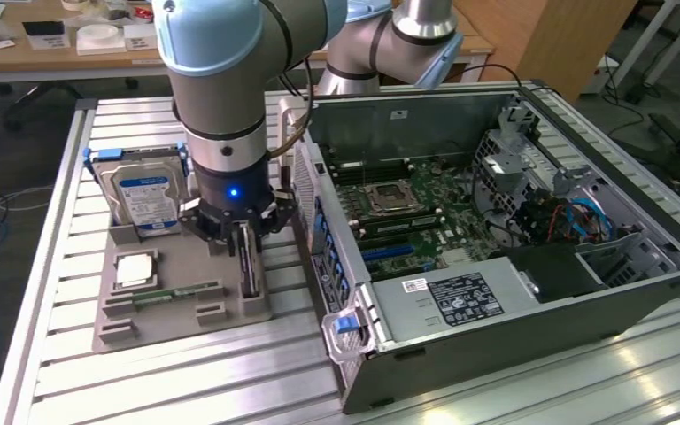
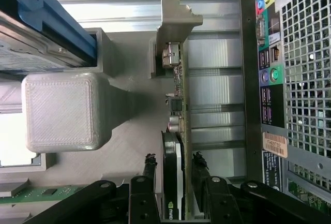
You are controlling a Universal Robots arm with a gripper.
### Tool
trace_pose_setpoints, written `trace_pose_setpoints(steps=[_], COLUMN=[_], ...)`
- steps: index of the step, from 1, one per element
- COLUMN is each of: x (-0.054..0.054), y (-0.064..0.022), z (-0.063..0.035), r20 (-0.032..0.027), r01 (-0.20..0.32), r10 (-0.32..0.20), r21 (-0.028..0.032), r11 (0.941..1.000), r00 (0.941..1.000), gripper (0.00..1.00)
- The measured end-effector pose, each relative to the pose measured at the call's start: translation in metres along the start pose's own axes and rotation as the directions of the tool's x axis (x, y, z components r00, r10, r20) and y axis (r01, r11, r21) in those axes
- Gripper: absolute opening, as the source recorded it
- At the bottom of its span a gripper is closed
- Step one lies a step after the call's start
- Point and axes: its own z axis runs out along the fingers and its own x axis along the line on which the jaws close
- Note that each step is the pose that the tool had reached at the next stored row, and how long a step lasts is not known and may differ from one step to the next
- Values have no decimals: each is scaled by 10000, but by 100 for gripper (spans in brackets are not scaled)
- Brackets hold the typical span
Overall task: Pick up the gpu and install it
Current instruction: 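Pick up the gpu and move the gpu toward the slot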
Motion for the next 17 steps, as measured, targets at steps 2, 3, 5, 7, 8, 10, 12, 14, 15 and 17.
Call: trace_pose_setpoints(steps=[2, 3, 5, 7, 8, 10, 12, 14, 15, 17], x=[0, 1, 1, 1, 0, 1, 0, 0, 1, 1], y=[0, 1, 1, 1, 1, 1, 1, 1, 1, 1], z=[0, 0, 0, 0, 0, 0, 0, 0, 0, 0], r20=[0, -1, 0, 0, 0, 0, 0, 0, 0, -1], r01=[-1, -1, -2, -2, -2, -2, -1, -2, -2, -1], r10=[1, 1, 2, 2, 2, 2, 1, 2, 2, 1], r21=[0, 0, 0, 0, 0, 0, 0, 0, 0, 1], r11=[10000, 10000, 10000, 10000, 10000, 10000, 10000, 10000, 10000, 10000], r00=[10000, 10000, 10000, 10000, 10000, 10000, 10000, 10000, 10000, 10000], gripper=[42, 42, 42, 40, 40, 40, 33, 33, 33, 32])
